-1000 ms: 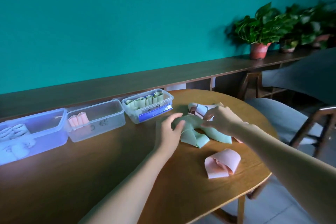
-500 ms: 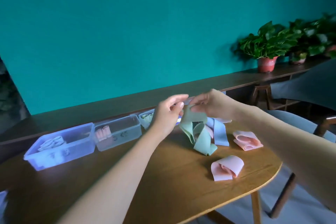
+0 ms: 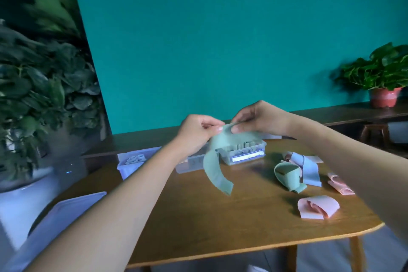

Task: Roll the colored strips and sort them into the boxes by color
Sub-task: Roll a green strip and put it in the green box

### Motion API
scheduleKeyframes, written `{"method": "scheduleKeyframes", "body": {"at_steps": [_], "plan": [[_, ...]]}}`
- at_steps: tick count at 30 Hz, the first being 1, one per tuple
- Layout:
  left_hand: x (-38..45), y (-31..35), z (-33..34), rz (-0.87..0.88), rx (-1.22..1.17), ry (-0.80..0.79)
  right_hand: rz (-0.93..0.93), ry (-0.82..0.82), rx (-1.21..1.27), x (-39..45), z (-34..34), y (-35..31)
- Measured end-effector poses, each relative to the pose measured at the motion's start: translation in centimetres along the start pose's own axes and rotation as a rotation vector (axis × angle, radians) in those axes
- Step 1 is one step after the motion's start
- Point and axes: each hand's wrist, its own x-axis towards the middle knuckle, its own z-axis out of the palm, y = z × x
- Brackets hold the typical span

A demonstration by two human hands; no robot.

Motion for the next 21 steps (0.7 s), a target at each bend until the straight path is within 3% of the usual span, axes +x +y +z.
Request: {"method": "scheduleKeyframes", "body": {"at_steps": [6, 14, 21], "plan": [[-3.9, -2.1, -7.1, -0.079, 0.124, 0.145, 0.058, -0.111, 0.11, 0.9, 3.4, -0.7], [-5.6, -7.2, -10.9, -0.203, 0.186, 0.235, -0.004, 0.021, 0.444, 5.0, 8.7, -2.2], [-3.1, -10.8, -11.3, -0.278, 0.114, 0.26, 0.038, 0.119, 0.425, 9.1, 11.3, -1.8]]}}
